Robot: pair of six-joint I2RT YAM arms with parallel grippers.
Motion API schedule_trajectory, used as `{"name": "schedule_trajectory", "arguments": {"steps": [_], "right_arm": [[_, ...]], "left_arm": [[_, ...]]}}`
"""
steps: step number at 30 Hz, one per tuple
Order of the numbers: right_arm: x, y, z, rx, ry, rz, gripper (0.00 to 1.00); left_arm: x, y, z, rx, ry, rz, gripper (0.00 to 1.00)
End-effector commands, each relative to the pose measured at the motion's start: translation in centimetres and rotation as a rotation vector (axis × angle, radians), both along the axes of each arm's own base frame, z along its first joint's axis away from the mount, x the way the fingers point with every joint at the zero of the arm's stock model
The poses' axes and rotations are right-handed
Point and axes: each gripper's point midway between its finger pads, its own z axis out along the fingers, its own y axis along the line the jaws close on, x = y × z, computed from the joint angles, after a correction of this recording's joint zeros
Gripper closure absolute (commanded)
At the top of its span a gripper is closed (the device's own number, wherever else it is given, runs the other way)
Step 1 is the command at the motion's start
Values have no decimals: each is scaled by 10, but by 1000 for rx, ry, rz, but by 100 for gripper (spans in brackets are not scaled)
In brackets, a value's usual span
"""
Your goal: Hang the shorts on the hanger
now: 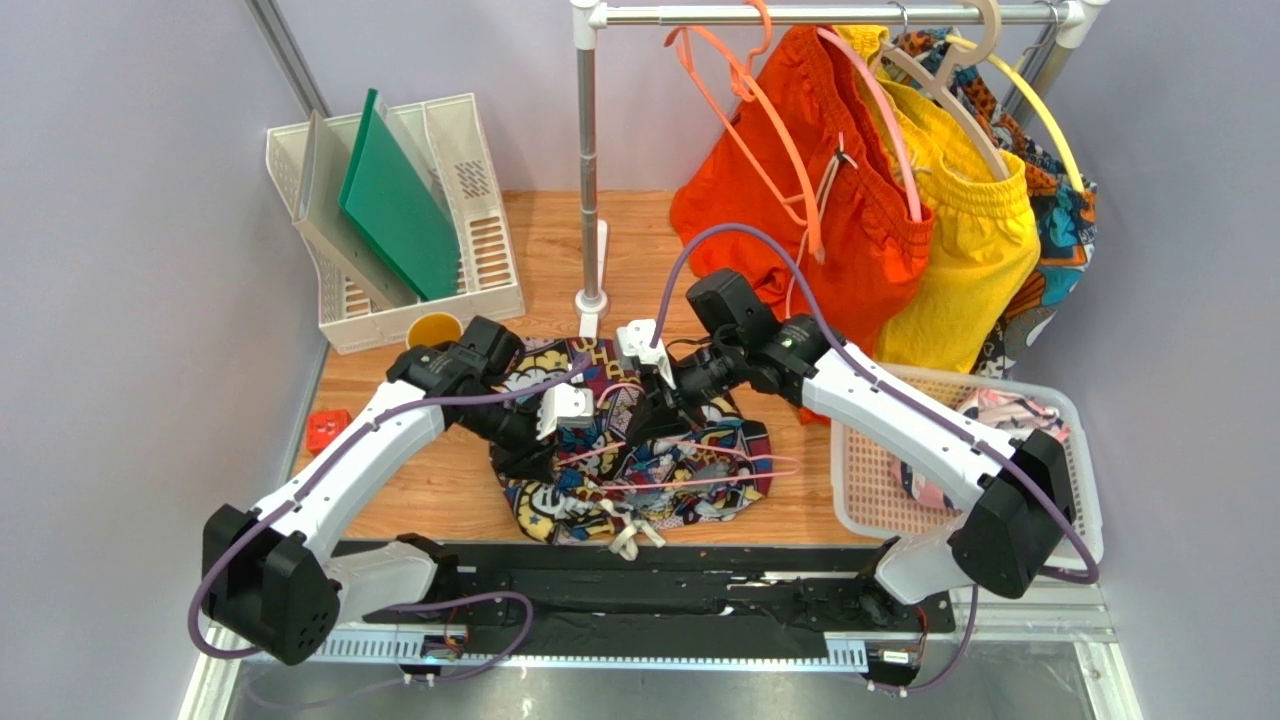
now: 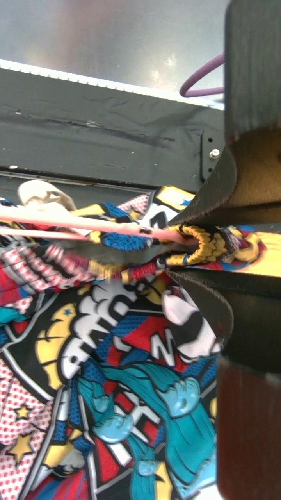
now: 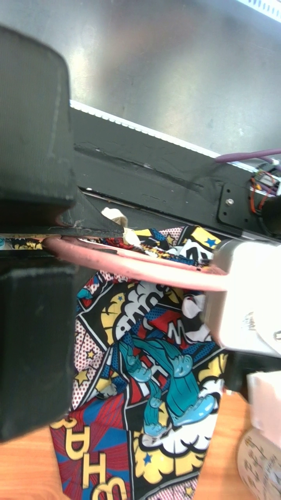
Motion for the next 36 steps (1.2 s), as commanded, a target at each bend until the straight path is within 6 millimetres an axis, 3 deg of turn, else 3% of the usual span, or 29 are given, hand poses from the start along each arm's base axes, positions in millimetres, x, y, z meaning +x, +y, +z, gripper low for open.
{"name": "schedule_trajectory", "arguments": {"steps": [1,3,5,6,7,8,10,11,13,14,15,17,24,28,29,32,36], "right_arm": [[4,4,43,138,-59,-26,100],[6,0,45,156,-76,-45,100],[6,-4,43,154,-82,-57,100],[6,-6,42,153,-80,-60,100],[6,-7,42,150,-78,-65,100],[5,-9,42,142,-62,-79,100],[12,-13,40,116,-24,-144,77],[13,-19,43,99,47,-191,55],[30,-36,49,103,119,-287,39],[33,-45,57,119,142,-330,25],[44,-59,61,119,199,-413,21],[44,-75,75,144,222,-493,12],[48,-131,85,154,341,-705,13],[40,-146,46,33,392,-743,21],[38,-147,39,9,412,-744,28],[30,-144,19,-55,452,-736,35],[19,-132,-9,-149,433,-709,38]], "left_arm": [[1,-13,2,-67,13,5,62],[-2,-10,-2,-60,9,11,59],[-4,-9,-2,-65,-3,14,65],[-4,-10,0,-69,-4,25,85],[-3,-11,1,-76,-11,31,97],[-1,-12,7,-95,-37,38,100],[0,-14,15,-114,-53,57,100],[3,-14,23,-125,-83,65,100],[3,-13,32,-134,-116,50,100],[0,-11,34,-133,-125,42,100],[0,-10,35,-135,-146,24,100],[-5,-8,35,-139,-164,2,100],[-11,-1,26,-125,-248,-108,100],[-15,-1,31,-148,-326,-164,100],[-16,-2,32,-151,-350,-189,100],[-19,-1,31,-147,-398,-237,100],[-27,-2,26,-134,-429,-304,100]]}}
